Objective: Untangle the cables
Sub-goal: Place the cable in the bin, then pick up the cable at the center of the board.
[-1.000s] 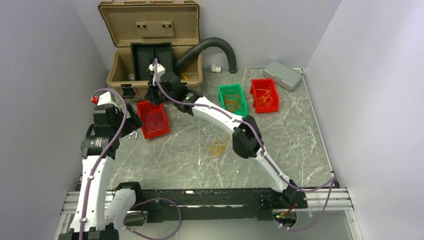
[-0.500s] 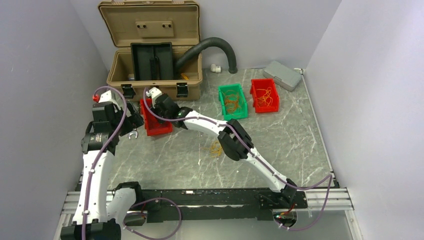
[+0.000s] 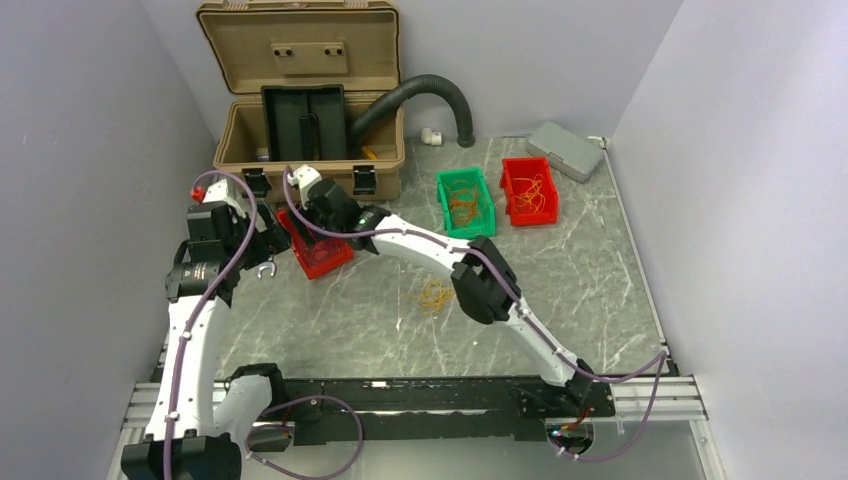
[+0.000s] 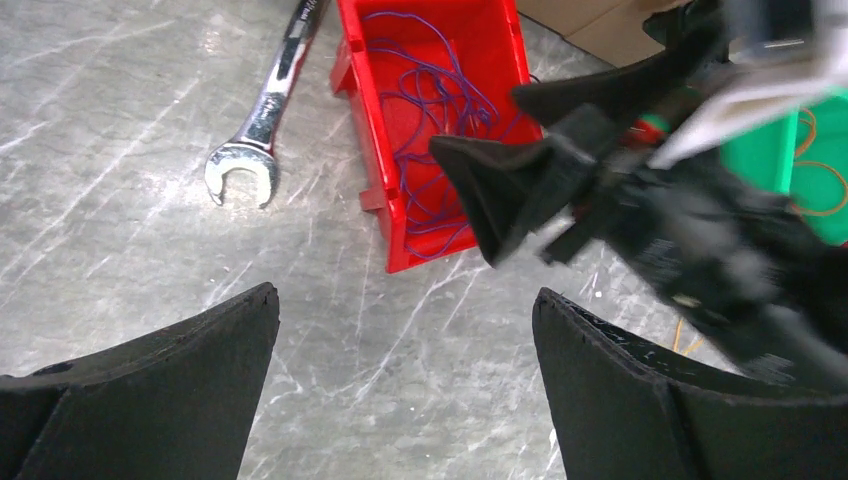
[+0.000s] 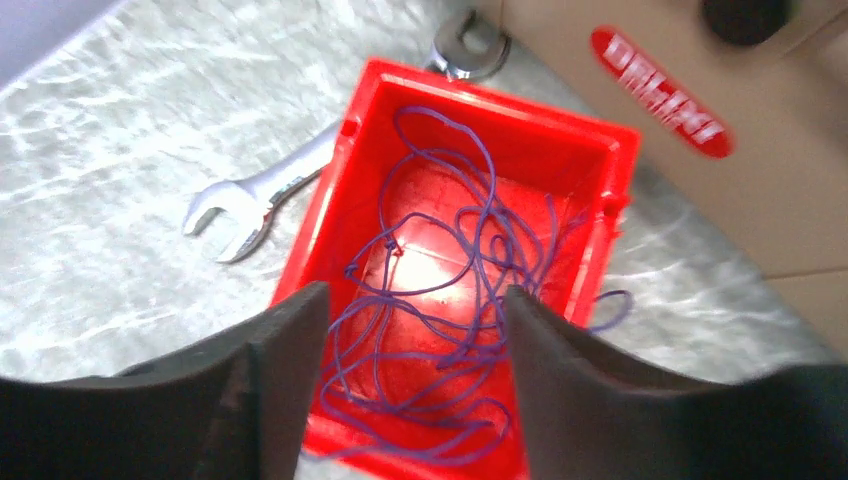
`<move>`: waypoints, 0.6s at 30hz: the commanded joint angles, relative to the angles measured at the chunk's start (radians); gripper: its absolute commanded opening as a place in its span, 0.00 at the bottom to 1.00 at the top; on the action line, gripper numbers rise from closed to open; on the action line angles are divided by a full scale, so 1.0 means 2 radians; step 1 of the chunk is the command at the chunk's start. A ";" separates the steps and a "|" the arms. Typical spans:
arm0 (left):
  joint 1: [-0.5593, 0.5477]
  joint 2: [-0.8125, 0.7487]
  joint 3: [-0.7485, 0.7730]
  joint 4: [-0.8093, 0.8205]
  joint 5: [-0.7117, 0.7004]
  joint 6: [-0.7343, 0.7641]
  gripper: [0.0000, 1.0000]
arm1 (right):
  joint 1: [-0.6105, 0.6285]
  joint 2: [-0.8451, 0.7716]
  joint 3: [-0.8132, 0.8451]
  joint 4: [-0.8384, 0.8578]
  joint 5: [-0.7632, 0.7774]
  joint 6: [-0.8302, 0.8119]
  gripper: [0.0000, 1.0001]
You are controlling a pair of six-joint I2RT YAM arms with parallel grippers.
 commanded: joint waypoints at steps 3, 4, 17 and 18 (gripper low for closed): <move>-0.007 -0.014 -0.020 0.049 0.064 0.012 0.99 | -0.004 -0.162 -0.064 -0.020 0.035 0.004 0.97; -0.012 -0.017 -0.025 0.056 0.068 0.012 0.99 | -0.005 -0.182 -0.089 -0.021 0.041 0.009 0.99; -0.149 -0.019 -0.085 0.157 0.092 -0.043 0.99 | -0.104 -0.506 -0.568 -0.039 -0.009 0.130 1.00; -0.168 -0.018 -0.098 0.178 0.098 -0.050 0.99 | -0.113 -0.534 -0.598 -0.039 -0.014 0.136 1.00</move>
